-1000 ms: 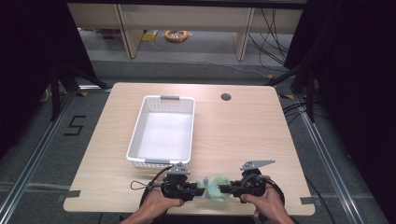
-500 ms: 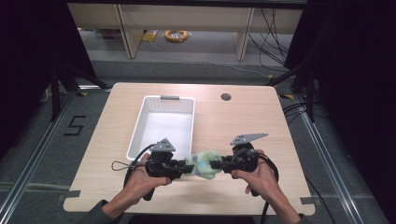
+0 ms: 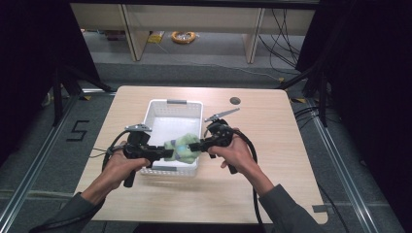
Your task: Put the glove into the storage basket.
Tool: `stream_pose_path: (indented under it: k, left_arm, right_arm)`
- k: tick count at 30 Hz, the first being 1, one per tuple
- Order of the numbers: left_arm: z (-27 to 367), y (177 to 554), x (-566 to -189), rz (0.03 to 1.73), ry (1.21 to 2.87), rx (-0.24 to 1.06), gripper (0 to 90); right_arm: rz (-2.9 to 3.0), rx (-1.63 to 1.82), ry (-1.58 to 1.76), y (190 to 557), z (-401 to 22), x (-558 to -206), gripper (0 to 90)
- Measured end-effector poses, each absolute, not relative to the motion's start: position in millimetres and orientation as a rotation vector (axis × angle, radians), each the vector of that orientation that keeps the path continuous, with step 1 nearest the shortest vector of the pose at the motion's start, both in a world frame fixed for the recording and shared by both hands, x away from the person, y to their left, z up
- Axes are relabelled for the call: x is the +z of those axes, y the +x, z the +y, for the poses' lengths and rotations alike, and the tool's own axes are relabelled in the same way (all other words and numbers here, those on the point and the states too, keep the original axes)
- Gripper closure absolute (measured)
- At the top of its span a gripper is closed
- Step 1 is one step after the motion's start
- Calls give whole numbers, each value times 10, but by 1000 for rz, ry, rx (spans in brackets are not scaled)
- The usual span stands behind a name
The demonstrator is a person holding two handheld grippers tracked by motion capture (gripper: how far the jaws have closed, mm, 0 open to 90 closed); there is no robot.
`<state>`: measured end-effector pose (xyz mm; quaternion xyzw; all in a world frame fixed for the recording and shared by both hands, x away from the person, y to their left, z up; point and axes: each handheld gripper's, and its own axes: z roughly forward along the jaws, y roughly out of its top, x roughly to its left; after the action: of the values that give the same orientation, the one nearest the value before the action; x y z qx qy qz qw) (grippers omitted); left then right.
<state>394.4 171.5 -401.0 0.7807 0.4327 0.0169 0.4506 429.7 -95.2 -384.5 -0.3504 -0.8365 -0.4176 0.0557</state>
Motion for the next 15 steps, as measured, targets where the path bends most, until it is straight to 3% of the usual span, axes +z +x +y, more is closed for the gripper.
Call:
stream_pose_path:
  k: [15]
  left_arm:
    - [1974, 4304, -4342, 1241, 1950, 2, 718]
  right_arm:
    - [-2496, -1109, -1156, 4810, -496, -4262, 738]
